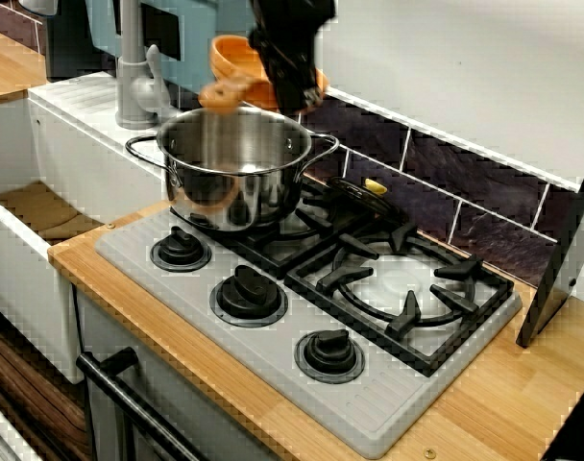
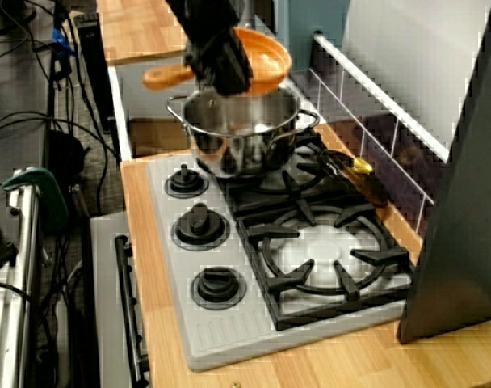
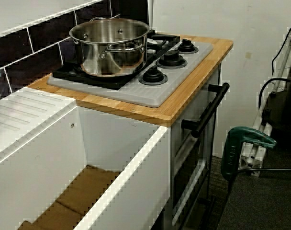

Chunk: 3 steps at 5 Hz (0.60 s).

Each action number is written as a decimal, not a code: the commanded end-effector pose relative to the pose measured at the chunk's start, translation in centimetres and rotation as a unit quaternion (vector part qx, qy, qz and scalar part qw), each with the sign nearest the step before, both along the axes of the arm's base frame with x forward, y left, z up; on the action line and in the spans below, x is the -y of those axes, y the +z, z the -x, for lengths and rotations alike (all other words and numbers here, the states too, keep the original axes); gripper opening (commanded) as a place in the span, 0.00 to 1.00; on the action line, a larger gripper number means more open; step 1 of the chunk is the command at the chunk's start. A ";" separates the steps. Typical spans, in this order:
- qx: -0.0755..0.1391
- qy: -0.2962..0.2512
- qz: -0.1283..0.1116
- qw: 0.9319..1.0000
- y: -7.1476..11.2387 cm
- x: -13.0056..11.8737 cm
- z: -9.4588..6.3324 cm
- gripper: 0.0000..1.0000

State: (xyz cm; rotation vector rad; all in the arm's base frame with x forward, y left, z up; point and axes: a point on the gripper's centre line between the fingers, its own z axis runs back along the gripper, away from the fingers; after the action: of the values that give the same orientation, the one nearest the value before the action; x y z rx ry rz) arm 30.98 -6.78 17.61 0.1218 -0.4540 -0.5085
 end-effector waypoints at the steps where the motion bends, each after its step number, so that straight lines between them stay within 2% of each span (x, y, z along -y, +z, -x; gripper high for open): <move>1: 0.048 -0.017 -0.007 0.999 0.6 3.1 0.9 0.00; 3: 0.056 -0.033 0.006 0.998 -1.0 5.4 0.9 0.00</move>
State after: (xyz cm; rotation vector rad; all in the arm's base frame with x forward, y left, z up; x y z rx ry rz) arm 30.62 -12.32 15.65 0.1315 -0.5359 -0.5608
